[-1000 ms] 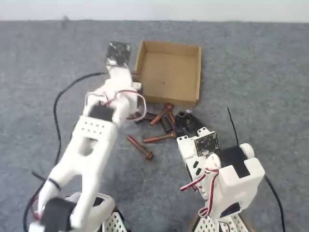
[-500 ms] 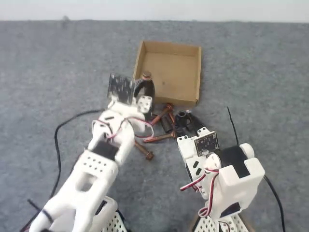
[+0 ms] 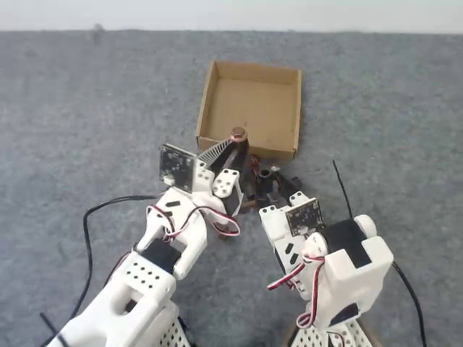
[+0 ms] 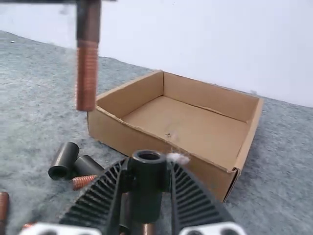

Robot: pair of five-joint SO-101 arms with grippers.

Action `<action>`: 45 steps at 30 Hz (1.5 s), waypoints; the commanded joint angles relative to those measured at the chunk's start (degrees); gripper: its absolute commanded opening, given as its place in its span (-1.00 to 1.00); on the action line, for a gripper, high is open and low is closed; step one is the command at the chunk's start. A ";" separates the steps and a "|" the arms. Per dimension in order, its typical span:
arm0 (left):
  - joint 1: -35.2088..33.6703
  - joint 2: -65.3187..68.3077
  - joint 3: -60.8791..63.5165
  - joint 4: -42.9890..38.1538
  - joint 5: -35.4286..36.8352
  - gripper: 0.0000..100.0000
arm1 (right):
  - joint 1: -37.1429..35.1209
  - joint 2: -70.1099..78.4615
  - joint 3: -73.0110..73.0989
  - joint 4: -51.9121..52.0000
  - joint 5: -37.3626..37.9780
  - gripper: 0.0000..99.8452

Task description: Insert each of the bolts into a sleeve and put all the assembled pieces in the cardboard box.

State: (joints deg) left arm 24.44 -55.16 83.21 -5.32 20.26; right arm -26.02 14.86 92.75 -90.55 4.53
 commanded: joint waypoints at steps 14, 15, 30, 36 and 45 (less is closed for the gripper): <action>1.32 -12.75 6.29 -2.37 1.32 -0.97 | -1.01 -3.30 1.58 -0.48 -0.35 -0.99; 1.41 -13.36 6.73 -2.37 1.32 -0.97 | -1.01 -3.30 1.58 -0.48 -0.35 -0.99; 5.10 -17.14 8.13 -2.02 1.58 -0.97 | -5.49 -2.77 1.49 -0.48 -0.35 -0.99; 5.01 -17.14 9.45 -2.29 1.32 -0.97 | -5.32 -2.77 1.49 -0.48 -0.35 -0.99; 4.13 -16.79 9.27 -2.46 1.23 -0.98 | -4.53 -3.21 1.58 -0.57 -0.53 -0.99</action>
State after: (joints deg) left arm 28.92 -70.46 93.58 -5.67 20.70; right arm -30.95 14.86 92.75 -90.55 4.53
